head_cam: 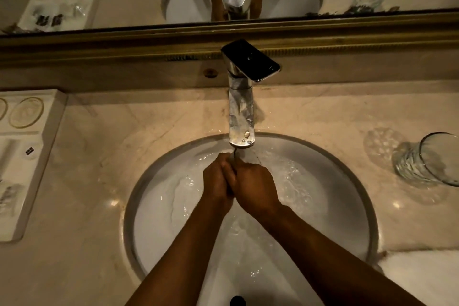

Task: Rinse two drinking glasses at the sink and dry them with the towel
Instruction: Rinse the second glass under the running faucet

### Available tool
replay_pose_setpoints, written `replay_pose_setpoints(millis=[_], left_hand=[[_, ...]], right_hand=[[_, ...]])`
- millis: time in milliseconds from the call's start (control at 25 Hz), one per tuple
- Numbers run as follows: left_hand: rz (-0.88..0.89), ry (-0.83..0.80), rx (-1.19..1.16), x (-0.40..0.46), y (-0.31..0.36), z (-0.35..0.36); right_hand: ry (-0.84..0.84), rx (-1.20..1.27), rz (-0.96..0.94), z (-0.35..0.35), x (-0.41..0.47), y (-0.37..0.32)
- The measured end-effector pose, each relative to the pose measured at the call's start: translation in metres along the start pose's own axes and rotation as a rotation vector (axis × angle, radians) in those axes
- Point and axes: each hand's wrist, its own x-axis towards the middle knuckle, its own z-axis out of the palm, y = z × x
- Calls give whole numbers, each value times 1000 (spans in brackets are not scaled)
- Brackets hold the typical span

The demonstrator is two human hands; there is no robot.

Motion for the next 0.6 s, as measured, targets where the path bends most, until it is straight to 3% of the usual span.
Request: replay_pose_setpoints(millis=[160,240,280,440,600], left_hand=[[-214,-121,265,-2,21,-9],[-242,-182,282,-3,26,-7],[-214,-207,278,-3,24,-7],[74,-308,300,-19,13,0],[476,-71,430,-24,-9,15]], right_hand=[[-230,173,-286,-17,-9,17],[-178,176,-293,-17,-8,19],[-107,227,-197,-16,-7,20],[222,824,469,-16,2,11],[290,1010,827,-11,16,-1]])
